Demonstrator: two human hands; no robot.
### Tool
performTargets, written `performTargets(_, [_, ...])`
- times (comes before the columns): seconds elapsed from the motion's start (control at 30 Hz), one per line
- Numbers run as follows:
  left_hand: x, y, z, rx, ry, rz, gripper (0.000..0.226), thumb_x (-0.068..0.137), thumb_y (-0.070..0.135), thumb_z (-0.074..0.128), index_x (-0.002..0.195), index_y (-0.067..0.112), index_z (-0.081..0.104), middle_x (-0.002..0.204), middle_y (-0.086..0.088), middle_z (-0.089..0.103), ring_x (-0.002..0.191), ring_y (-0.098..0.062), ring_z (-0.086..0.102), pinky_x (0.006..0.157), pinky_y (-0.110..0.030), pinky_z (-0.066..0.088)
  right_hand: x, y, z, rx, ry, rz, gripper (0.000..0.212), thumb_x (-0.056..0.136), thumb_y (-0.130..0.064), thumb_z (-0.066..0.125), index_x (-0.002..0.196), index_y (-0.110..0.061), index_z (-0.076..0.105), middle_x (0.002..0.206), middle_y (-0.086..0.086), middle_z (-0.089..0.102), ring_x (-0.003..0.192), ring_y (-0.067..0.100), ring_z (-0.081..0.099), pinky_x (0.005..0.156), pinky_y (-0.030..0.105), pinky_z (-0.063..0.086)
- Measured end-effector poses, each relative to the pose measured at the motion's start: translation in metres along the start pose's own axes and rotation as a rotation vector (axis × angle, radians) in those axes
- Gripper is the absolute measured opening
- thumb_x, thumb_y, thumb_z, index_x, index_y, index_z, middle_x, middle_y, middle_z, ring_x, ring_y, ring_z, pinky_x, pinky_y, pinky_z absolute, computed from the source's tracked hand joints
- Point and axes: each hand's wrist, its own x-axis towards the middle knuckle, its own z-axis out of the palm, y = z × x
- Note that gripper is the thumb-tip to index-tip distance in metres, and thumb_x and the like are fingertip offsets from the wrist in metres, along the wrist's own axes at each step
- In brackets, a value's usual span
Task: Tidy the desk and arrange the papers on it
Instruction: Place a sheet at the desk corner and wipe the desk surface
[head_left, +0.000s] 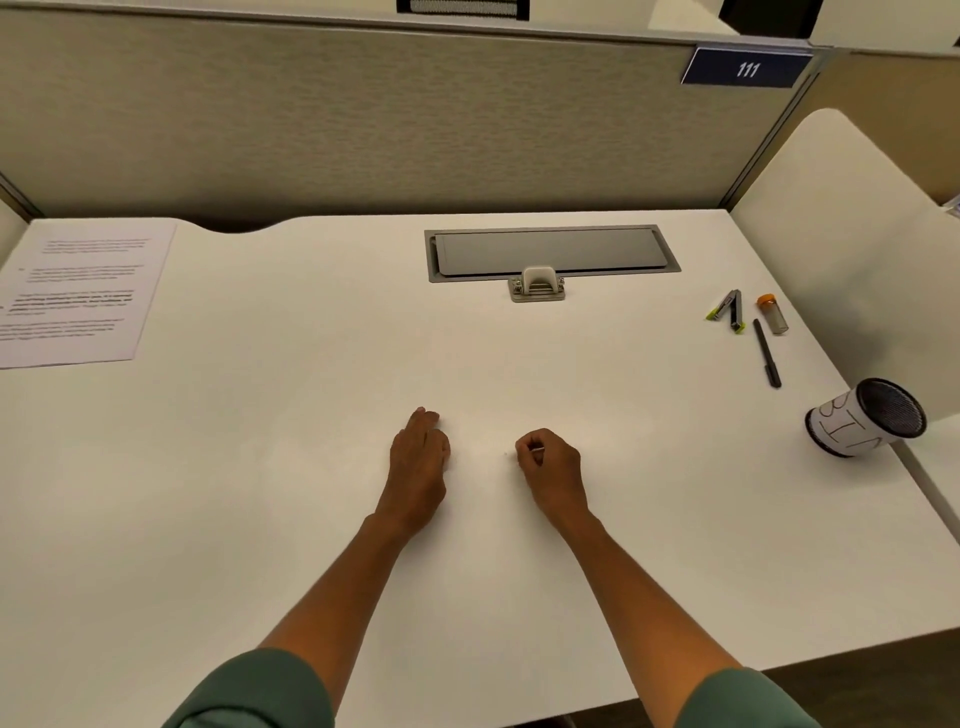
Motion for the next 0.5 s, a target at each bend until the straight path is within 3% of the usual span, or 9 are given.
performTargets(0.07, [0.001,0.006,-0.006,-0.063,0.065,-0.055,0.027,0.078,-0.012,0.035,0.081,0.014,0.042,0.103,-0.002,0.049,0.098,-0.023,0.044,0.082,-0.038,0.041,0.0,-0.003,0.0,0.024,0.006,0.005,0.008,0.084,-0.009,0.06,0.077,-0.011,0.063,0.075,-0.005,0.067,0.065,0.0,0.06,0.056,0.01,0.044])
performTargets(0.17, [0.004,0.012,-0.011,-0.152,0.057,-0.14,0.028,0.082,-0.012,0.035,0.079,0.015,0.039,0.083,-0.001,0.045,0.077,-0.021,0.039,0.068,-0.034,0.036,0.0,-0.004,-0.001,0.042,0.022,0.006,0.006,0.078,-0.006,0.065,0.073,-0.009,0.063,0.07,-0.002,0.067,0.059,-0.001,0.059,0.054,0.01,0.044])
performTargets(0.3, [0.011,0.012,-0.016,-0.247,0.05,-0.211,0.019,0.084,-0.007,0.041,0.074,0.01,0.045,0.072,-0.005,0.051,0.068,-0.023,0.044,0.061,-0.04,0.039,0.001,-0.002,-0.005,-0.019,-0.024,-0.022,0.007,0.075,-0.007,0.071,0.071,-0.01,0.066,0.068,-0.002,0.068,0.057,0.002,0.059,0.057,0.013,0.046])
performTargets(0.5, [0.01,0.012,-0.019,-0.287,0.011,-0.246,0.018,0.081,-0.002,0.056,0.071,0.013,0.053,0.065,0.001,0.056,0.059,-0.013,0.048,0.057,-0.03,0.043,0.012,-0.006,-0.004,-0.249,-0.114,-0.119,0.006,0.079,-0.008,0.069,0.075,-0.013,0.069,0.072,-0.004,0.069,0.068,0.01,0.063,0.066,0.02,0.051])
